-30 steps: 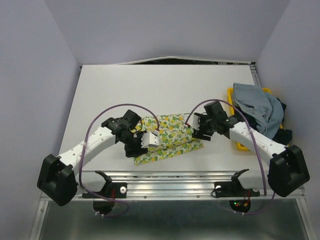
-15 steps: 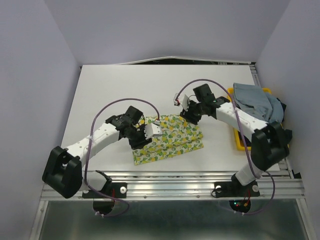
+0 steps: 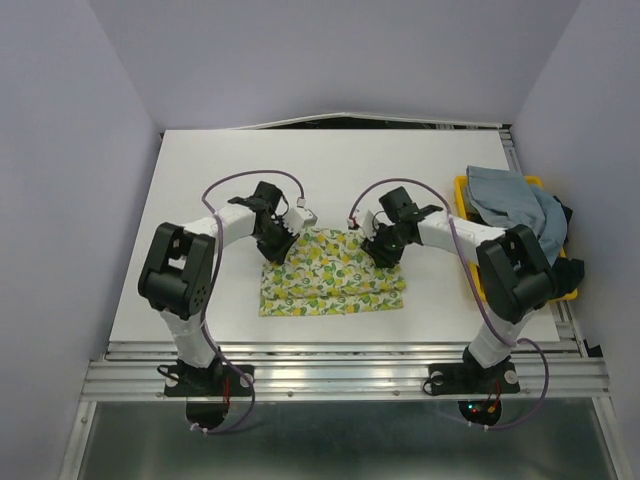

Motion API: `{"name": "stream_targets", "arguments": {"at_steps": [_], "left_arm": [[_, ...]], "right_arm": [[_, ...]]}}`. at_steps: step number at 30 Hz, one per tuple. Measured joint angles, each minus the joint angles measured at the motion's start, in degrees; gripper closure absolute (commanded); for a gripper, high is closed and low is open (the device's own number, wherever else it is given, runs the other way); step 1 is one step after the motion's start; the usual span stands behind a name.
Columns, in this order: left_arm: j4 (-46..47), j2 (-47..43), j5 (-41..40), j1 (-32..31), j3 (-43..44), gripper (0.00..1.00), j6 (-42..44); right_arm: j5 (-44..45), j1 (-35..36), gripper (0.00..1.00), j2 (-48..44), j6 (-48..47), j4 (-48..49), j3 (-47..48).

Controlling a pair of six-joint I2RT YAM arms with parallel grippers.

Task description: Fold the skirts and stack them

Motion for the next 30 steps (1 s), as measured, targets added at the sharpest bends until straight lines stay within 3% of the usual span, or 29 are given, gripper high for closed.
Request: {"name": "stream_targets", "arguments": {"at_steps": [6,11,15,18,23,26,27,30], "left_arm": [[-1.5,11.5,1.0,1.1,15.3,0.83,-1.8],[-2.7,25.5,1.5,1.5,37.7,0.60,-4.1],[-2.0,25.8,5.1,3.4,42.7,0.53,-8.7],[2.2,17.2,10.1,8.3,37.0,0.53,-16.3],[13.9,-8.6,12.7,23.2,18.4,0.61,-29.7],[19.4,-20.3,12.5,25.7,9.4,0.78,-35.6],[21.7,-22.4,13.7,25.0,5.6,0.88,-37.5],[25.0,-22.3,17.1,23.4,-0.7,0.97,-41.4]], "right_arm": [[-2.7,0.4,0.55,-5.8,4.4,-2.3,-6.5],[-7.3,5.3,0.52,-6.4,11.2,-3.2,-7.1],[-11.7,9.8,0.48,-5.9,20.0,-3.5,-3.8],[-11.6,10.3,0.46,-4.9,26.8,-2.4,2.0],[-6.8,9.9,0.46,-4.3,36.5,0.3,11.5],[-2.8,9.6,0.50,-1.6,41.9,2.2,18.4],[-1.8,9.6,0.51,0.1,43.5,2.3,21.3],[0.4,9.6,0.53,6.8,47.4,4.3,29.5]]}}
